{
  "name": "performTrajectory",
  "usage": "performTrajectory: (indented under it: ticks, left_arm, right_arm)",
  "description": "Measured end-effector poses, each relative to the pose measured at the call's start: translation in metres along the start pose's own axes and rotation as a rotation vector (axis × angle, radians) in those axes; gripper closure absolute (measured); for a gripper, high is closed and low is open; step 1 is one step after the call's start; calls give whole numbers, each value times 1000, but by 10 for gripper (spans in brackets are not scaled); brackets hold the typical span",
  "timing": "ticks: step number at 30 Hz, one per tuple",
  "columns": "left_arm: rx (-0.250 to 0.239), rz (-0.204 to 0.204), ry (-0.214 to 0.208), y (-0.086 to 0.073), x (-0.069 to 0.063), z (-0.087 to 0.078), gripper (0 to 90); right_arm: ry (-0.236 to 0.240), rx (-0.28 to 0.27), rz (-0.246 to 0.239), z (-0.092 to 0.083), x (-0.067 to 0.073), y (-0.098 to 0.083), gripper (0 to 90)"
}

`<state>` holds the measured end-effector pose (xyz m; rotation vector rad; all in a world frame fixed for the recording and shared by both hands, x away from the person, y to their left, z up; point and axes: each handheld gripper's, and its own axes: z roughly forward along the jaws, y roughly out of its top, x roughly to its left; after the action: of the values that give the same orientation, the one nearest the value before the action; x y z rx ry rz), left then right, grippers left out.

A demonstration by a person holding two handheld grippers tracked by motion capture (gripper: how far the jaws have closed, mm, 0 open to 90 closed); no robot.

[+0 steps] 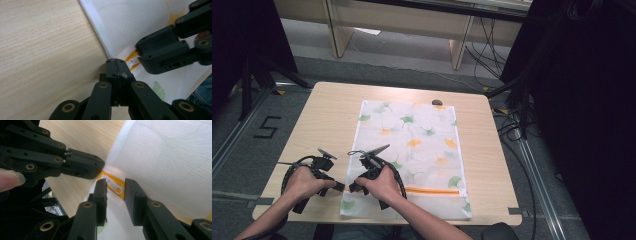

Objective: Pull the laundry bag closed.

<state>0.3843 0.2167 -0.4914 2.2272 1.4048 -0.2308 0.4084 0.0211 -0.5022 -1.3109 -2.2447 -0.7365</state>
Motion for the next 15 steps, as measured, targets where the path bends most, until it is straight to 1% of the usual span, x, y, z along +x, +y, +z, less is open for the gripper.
performTrajectory:
  ticks: [2, 3, 4, 5, 6, 7, 8, 9, 10, 11, 12, 13, 15]
  left_arm:
    - [-11, 0, -2, 1, -2, -2, 895]
    - [-18, -14, -7, 0, -4, -2, 896]
    - [-20, -24, -5, 0, -5, -1, 895]
    - [-5, -5, -6, 0, -2, -1, 894]
    - [-3, -2, -12, 0, -1, -1, 894]
    - [-7, -12, -14, 0, 0, -1, 895]
    - [-5, -8, -13, 0, 1, -1, 895]
    - [-31, -41, -18, 0, -2, 1, 894]
    - [-30, -40, -17, 0, -2, 1, 894]
    - [-30, -40, -17, -1, -2, 1, 893]
    - [-2, -7, -10, 0, 1, 0, 893]
    - [-1, -8, -9, 0, 1, 0, 892]
    - [1, -5, -11, 0, 1, 0, 892]
  right_arm:
    - [0, -7, -20, 1, -1, 0, 730]
    - [-6, -1, 1, 0, 1, 0, 733]
    - [-20, -12, -4, 1, 1, 0, 732]
    - [-19, -16, -4, 1, 2, -1, 732]
    - [-17, -24, -8, 1, 1, -1, 733]
    - [-15, -31, 2, 2, 2, -1, 732]
    - [0, -32, 0, 2, 2, -1, 732]
    - [-1, -32, 15, 1, 3, -2, 732]
    - [-4, -36, 20, 1, 4, -2, 730]
    - [-11, -41, 14, 1, 3, -1, 730]
    - [-27, -59, -16, 2, 3, -1, 731]
    - [-35, -62, -15, 2, 3, -1, 730]
    - [-25, -95, -68, 3, 1, 0, 722]
